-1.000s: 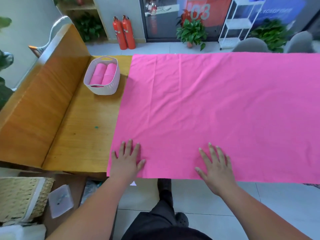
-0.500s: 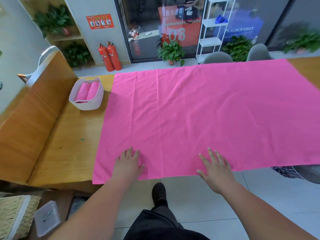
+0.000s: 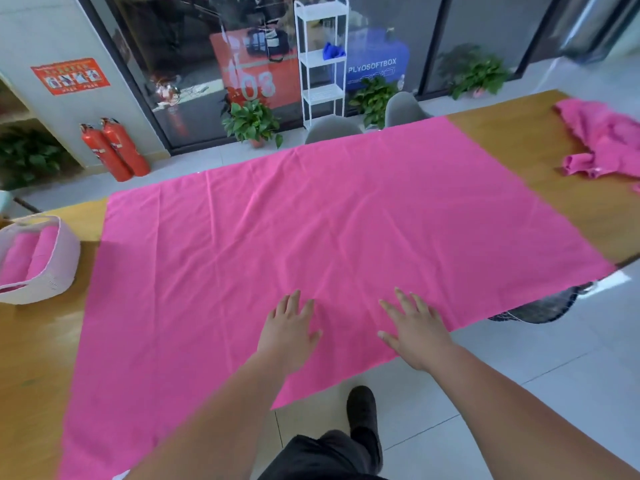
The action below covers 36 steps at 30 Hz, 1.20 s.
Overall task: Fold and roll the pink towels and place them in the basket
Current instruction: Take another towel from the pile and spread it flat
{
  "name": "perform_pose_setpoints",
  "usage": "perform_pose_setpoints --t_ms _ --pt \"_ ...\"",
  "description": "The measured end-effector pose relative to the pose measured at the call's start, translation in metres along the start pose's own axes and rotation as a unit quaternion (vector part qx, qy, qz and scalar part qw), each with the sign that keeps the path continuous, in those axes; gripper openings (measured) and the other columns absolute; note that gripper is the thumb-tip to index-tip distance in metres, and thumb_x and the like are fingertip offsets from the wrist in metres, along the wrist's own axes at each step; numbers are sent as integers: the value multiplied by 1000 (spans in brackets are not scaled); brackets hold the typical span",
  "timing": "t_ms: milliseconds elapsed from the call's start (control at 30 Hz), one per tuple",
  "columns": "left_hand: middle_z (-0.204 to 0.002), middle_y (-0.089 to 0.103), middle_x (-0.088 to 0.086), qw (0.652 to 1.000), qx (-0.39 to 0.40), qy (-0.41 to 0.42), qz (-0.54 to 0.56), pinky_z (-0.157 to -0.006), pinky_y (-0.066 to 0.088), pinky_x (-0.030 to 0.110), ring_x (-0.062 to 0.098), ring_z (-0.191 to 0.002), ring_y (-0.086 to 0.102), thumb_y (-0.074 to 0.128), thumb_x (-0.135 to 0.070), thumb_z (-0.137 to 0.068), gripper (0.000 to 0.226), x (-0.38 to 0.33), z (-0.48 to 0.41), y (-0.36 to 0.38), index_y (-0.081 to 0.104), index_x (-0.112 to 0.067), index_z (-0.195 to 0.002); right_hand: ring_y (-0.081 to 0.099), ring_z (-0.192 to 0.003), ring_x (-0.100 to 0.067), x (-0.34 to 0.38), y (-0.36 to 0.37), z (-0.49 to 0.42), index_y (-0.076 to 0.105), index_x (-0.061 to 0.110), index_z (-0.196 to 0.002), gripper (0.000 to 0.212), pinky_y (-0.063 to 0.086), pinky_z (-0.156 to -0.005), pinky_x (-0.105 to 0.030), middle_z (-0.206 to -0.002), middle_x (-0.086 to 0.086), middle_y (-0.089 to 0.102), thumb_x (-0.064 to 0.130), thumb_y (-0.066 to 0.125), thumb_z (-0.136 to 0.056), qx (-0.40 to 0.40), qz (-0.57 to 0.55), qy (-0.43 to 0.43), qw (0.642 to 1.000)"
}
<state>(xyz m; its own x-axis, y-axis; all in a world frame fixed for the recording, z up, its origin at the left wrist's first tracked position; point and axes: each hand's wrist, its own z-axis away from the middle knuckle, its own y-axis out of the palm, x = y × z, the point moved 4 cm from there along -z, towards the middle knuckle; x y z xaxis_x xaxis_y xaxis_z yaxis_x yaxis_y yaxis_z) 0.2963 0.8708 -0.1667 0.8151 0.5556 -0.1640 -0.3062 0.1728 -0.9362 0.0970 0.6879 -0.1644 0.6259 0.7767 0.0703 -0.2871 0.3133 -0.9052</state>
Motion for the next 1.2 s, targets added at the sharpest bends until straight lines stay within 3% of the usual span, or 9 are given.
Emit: perform_pose_setpoints --t_ms 200,800,967,1100,1200 --pt "-175 -14 8 998 -2 56 6 -132 9 50 33 -162 -11 46 -55 -106 84 -70 -82 -5 -4 -29 -168 -3 -162 -34 -82 -20 -35 3 37 -167 78 14 -128 -58 -176 -4 -8 70 35 -104 21 11 29 999" --pt "-174 -22 4 995 52 90 -8 -132 3 48 30 -161 -18 47 -60 -104 91 -237 -204 -8 -11 -31 -167 -3 -161 -35 -269 -64 -110 3 36 -167 90 23 -126 -60 -176 -4 -9 59 58 -99 52 -16 23 998" --pt "-175 -15 4 998 56 26 -35 -129 7 60 36 -161 -16 39 -66 -103 85 -290 -220 4 -1 -29 -168 1 -161 -28 -331 -70 -121 7 40 -167 100 28 -126 -54 -176 8 -7 61 69 -91 45 -4 -44 998" --pt "-175 -16 5 995 56 -85 -23 -127 9 66 38 -160 -16 35 -68 -102 85 -334 -221 12 -1 -28 -168 1 -162 -27 -384 -83 -125 6 41 -167 106 23 -128 -52 -176 4 -9 62 73 -87 40 36 -119 991" --pt "-175 -17 4 993 49 -101 -18 -127 8 67 37 -160 -18 41 -68 -102 89 -372 -228 8 -3 -28 -168 -4 -162 -31 -429 -95 -134 0 41 -167 111 19 -129 -53 -175 2 -15 64 73 -86 26 33 -119 992"
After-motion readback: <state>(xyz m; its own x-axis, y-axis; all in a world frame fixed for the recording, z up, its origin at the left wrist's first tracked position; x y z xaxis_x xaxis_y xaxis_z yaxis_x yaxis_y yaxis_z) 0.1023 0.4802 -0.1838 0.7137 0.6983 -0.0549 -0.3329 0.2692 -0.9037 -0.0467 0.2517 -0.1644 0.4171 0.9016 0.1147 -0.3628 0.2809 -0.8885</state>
